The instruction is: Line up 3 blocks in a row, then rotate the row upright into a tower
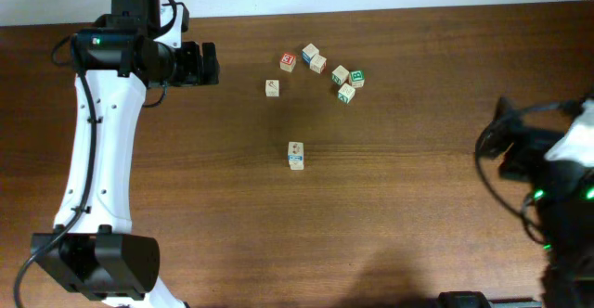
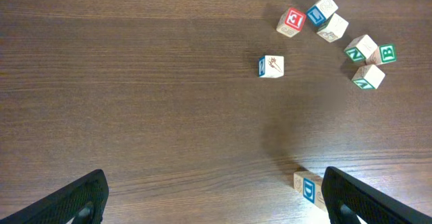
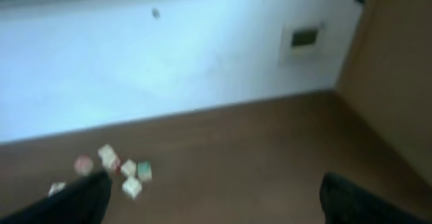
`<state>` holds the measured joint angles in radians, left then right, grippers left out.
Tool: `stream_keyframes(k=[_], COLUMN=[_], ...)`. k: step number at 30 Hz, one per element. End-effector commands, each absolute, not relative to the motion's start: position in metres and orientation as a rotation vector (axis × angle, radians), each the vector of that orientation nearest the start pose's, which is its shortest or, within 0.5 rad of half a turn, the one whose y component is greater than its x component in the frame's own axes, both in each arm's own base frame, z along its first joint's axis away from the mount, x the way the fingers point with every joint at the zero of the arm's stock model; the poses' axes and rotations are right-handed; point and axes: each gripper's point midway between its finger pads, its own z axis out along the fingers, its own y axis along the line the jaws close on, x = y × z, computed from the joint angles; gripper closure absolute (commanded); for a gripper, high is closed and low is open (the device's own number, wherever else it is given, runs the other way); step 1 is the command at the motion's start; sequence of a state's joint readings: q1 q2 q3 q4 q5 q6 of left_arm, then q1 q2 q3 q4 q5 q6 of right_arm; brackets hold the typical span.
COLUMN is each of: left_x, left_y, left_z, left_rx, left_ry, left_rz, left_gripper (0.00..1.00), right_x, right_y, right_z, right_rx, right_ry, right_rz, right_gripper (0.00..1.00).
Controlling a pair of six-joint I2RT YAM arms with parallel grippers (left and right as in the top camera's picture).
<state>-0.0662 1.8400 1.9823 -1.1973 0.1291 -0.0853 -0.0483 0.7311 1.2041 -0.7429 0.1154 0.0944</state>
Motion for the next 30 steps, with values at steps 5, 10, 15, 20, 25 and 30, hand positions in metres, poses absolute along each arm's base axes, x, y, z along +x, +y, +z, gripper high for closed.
stream_keyframes(k=[5, 10, 15, 20, 25, 30], left_x=[0.442, 0.442, 0.442, 0.442, 0.442, 0.442], left_y=[-0.051, -0.051, -0.051, -0.051, -0.051, -0.051], left_z=[0.256, 0.256, 0.256, 0.256, 0.256, 0.256], left_rx=[0.040, 0.040, 0.040, 0.040, 0.040, 0.040], left_ry=[2.612, 2.612, 2.612, 2.612, 2.612, 2.612], left_rz=[-0.212, -0.212, -0.212, -0.212, -0.212, -0.212], left_gripper=[0.01, 0.01, 0.01, 0.01, 0.01, 0.01], right_x=[0.247, 0.245, 0.244, 0.246, 0.246, 0.246], right_y=[-0.001, 0.005, 0.009, 0.012, 0.011, 0.013], right_z=[0.289, 0.242, 0.210, 0.184, 0.169, 0.157], right_rx=[0.060, 0.034, 0.021, 0.010, 0.017, 0.018], right_ry=[1.698, 1.581, 1.540, 1.534, 1.597, 1.646], right_rz=[0.086, 0.100, 0.111, 0.122, 0.114, 0.120], right_gripper=[0.02, 0.02, 0.02, 0.02, 0.02, 0.02])
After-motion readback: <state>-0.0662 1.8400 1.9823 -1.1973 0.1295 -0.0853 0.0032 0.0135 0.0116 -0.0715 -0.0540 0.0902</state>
